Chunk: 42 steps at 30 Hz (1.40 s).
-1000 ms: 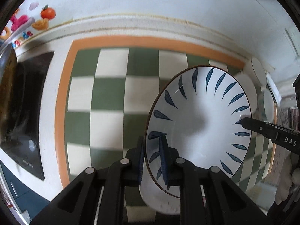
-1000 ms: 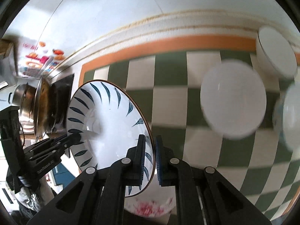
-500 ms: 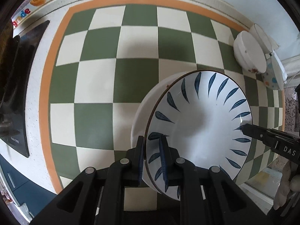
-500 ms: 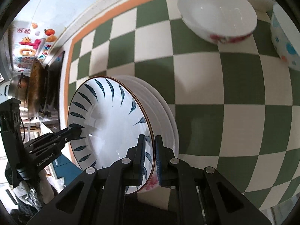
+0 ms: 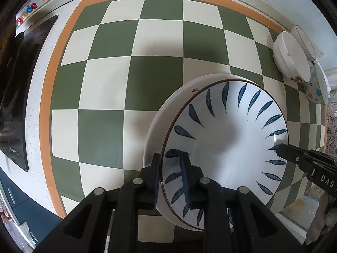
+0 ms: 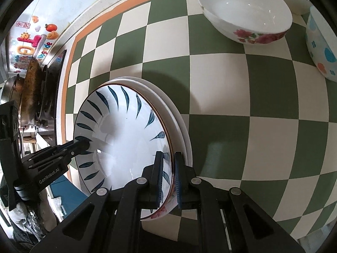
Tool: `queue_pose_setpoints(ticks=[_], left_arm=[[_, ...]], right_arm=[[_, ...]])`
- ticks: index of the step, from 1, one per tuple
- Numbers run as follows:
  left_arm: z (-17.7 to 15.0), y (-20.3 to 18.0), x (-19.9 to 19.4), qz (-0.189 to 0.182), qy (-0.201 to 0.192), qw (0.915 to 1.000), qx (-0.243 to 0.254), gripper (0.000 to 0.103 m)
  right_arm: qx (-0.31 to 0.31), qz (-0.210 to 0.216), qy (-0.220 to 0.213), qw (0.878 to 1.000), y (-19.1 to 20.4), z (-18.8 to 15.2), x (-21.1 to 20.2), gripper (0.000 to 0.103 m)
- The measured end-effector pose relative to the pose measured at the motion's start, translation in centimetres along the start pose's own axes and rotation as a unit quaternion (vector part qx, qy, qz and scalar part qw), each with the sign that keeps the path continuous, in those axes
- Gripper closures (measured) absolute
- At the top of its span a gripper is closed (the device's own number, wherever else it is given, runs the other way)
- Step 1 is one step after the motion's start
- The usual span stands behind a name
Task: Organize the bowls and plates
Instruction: 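Hold the plate stack with both grippers and settle it on the cloth, then open both grippers and withdraw them from the plate stack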
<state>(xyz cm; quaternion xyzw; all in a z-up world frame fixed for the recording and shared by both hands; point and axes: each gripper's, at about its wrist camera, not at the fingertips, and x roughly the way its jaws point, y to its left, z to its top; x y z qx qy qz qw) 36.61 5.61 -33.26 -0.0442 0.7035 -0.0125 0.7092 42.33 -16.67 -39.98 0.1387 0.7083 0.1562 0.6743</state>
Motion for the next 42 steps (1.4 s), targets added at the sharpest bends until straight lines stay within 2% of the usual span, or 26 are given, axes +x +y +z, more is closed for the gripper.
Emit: queue_pose_setpoints(ticks=[13, 23, 32, 35, 40, 42], left_arm=[[-0.7, -1.3, 0.7, 0.015, 0.000, 0.9999, -0.004, 0.085], [-1.1, -0.7, 0.6, 0.006, 0.003, 0.9998, -0.020, 0.085], [-3.4, -1.0, -1.8, 0.018, -0.021, 0.9992, -0.028, 0.085], [-4.8, -1.2, -3.6, 0.016, -0.043, 0.9986, -0.027, 0.085], [-7.4, -1.4, -7.5, 0.022, -0.095, 0.9953, 0.000, 0.071], [-8.6, -1.0, -9.4, 0.021, -0.116, 0.9930, 0.009, 0.063]], right_arm=[[-0.005, -0.007, -0.002, 1.000, 0.4, -0.3, 0.1, 0.088], [0.005, -0.011, -0.005, 1.000, 0.3, -0.5, -0.4, 0.088], [-0.021, -0.040, -0.032, 0.998, 1.9, -2.5, -2.6, 0.086], [-0.029, -0.049, -0.044, 0.997, 2.7, -4.1, -3.6, 0.076], [-0.033, -0.055, -0.085, 0.994, 4.6, -7.8, -6.3, 0.055], [-0.036, -0.057, -0.103, 0.992, 5.3, -9.1, -7.5, 0.034]])
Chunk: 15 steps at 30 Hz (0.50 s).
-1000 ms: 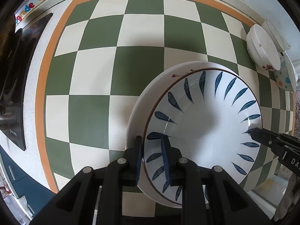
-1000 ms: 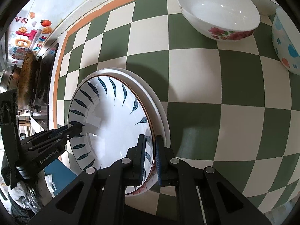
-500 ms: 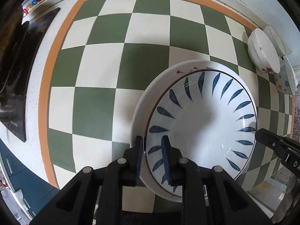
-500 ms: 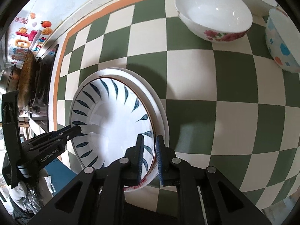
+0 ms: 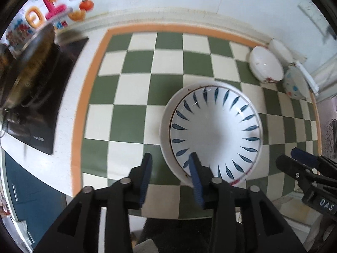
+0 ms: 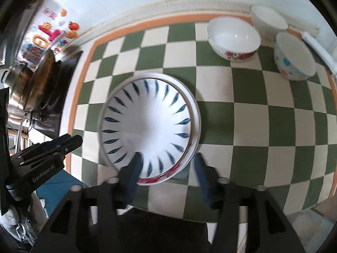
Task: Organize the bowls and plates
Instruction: 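Open both grippers and withdraw them from the plate stack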
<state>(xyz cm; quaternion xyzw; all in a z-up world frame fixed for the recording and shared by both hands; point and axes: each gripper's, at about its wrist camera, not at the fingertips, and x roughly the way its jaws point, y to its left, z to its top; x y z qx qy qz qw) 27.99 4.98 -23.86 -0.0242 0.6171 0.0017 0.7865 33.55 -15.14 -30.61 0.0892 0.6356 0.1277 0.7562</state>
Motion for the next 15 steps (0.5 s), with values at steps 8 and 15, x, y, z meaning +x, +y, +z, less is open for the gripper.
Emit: queue_pose_setpoints(ticks=[8, 15], left_arm=[[-2.8, 0.9, -5.7, 0.000, -0.067, 0.9975, 0.024, 0.007], [-5.7, 1.3, -9.6, -0.021, -0.095, 0.9949, 0.025, 0.004]], right_arm=[[0.015, -0.020, -0.070, 0.997, 2.5, -4.5, -6.3, 0.012], [0.009, -0.035, -0.126, 0.991, 5.0, -8.7, -11.6, 0.009]])
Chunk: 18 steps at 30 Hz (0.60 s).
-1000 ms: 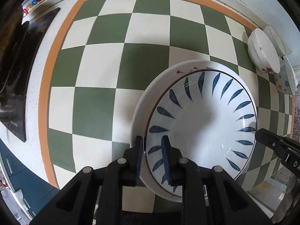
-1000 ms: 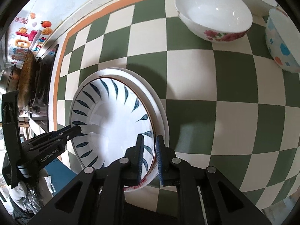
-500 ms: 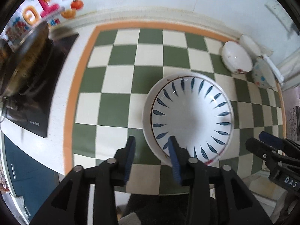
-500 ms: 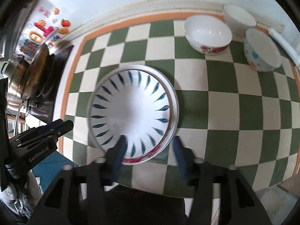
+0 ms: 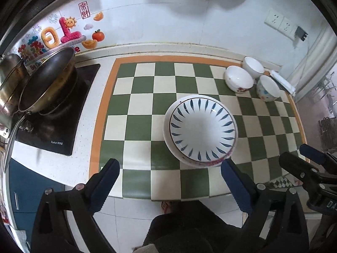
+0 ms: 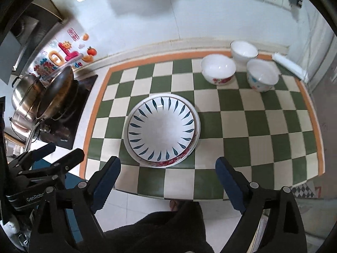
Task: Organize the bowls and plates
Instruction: 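Open both grippers and withdraw them from the plate stack, then move both grippers toward the white bowls beside the wall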
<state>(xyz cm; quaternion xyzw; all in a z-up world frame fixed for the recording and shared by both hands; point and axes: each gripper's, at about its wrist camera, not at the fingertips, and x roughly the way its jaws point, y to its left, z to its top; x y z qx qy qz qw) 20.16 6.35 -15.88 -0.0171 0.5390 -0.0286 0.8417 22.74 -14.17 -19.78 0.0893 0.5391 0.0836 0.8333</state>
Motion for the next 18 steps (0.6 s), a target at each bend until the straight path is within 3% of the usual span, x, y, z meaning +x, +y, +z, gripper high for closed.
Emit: queue_pose_setpoints(ticks=[8, 18], left_arm=[[-1.7, -0.3, -3.3, -0.015, -0.017, 0.9997, 0.007, 0.004], [0.0, -1.5, -2.5, -0.026, -0.029, 0.9993, -0.002, 0.000]], right_arm=[[-0.004, -0.006, -0.033, 0.999, 1.6, -2.5, -4.9, 0.008], [0.020, 0.016, -0.026, 0.999, -0.5, -1.7, -4.0, 0.007]])
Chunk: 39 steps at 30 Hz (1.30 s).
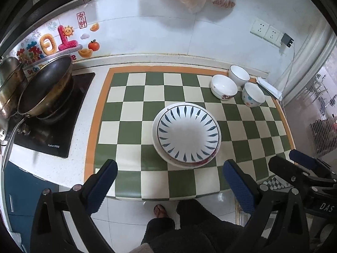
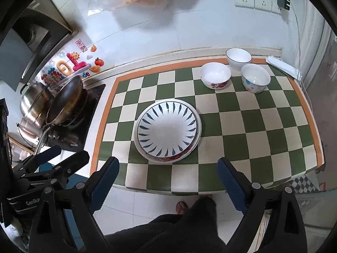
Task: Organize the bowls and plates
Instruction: 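Move both grippers toward the white bowls beside the wall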
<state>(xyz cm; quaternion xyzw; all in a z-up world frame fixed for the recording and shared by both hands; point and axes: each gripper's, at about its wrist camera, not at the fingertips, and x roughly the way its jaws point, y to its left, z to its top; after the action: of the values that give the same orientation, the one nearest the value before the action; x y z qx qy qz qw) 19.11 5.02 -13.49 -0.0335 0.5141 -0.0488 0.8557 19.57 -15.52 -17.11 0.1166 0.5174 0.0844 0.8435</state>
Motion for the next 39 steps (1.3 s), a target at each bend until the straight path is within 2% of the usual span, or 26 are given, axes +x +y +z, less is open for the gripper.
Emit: queue_pose_setpoints(ticks=[5, 10, 17, 20, 22, 25, 27, 30, 31, 32, 34, 36, 37, 39], left_arm=[[3.1, -2.1, 2.9, 0.015, 0.006, 0.9999, 0.006, 0.000], [7.8, -5.0, 7.1, 0.003, 0.018, 0.9998, 0.002, 0.000], [16.4, -9.2, 17.3, -0.004, 0.071, 0.9975, -0.009, 0.002], [18.9, -10.5, 21.7, -0.017, 0.103, 0.9945, -0.008, 0.013], [20.2, -11.1, 25.0, -0.024, 0.129, 0.9912, -0.015, 0.027], [21.6, -11.7, 29.7, -0.033, 0.170, 0.9845, -0.029, 0.040], [22.2, -11.9, 31.7, -0.036, 0.186, 0.9812, -0.036, 0.043], [22.8, -12.3, 34.1, -0.039, 0.205, 0.9773, -0.039, 0.049], [22.9, -12.4, 34.7, -0.039, 0.209, 0.9764, -0.039, 0.058], [22.9, -12.6, 35.4, -0.038, 0.216, 0.9750, -0.036, 0.062], [23.1, -12.9, 36.4, -0.041, 0.225, 0.9730, -0.030, 0.078], [23.2, -13.3, 37.2, -0.041, 0.230, 0.9721, -0.019, 0.087], [23.1, -13.4, 37.4, -0.043, 0.231, 0.9719, -0.015, 0.090], [23.1, -13.8, 37.6, -0.043, 0.230, 0.9723, -0.008, 0.091]], right_arm=[[0.016, 0.013, 0.004, 1.000, -3.2, 2.8, 1.8, 0.007], [0.049, 0.042, 0.018, 0.998, -8.5, 7.7, 5.3, 0.007], [0.101, 0.029, 0.053, 0.993, -17.6, 15.7, 13.6, 0.007], [0.110, 0.030, 0.071, 0.991, -20.6, 18.7, 17.7, 0.008], [0.120, 0.046, 0.084, 0.988, -22.1, 20.3, 20.1, 0.011], [0.135, 0.069, 0.106, 0.983, -23.6, 22.0, 23.5, 0.018], [0.137, 0.074, 0.121, 0.980, -24.1, 22.8, 25.6, 0.028], [0.139, 0.074, 0.141, 0.977, -24.8, 23.5, 28.4, 0.038], [0.141, 0.072, 0.143, 0.977, -24.9, 23.6, 28.9, 0.041], [0.144, 0.068, 0.146, 0.976, -25.1, 23.7, 29.6, 0.047], [0.149, 0.070, 0.153, 0.974, -25.4, 24.0, 30.8, 0.056], [0.152, 0.064, 0.157, 0.974, -25.5, 24.2, 31.6, 0.072], [0.150, 0.055, 0.157, 0.975, -25.5, 24.2, 32.0, 0.075], [0.150, 0.046, 0.152, 0.976, -25.6, 24.4, 32.4, 0.090]])
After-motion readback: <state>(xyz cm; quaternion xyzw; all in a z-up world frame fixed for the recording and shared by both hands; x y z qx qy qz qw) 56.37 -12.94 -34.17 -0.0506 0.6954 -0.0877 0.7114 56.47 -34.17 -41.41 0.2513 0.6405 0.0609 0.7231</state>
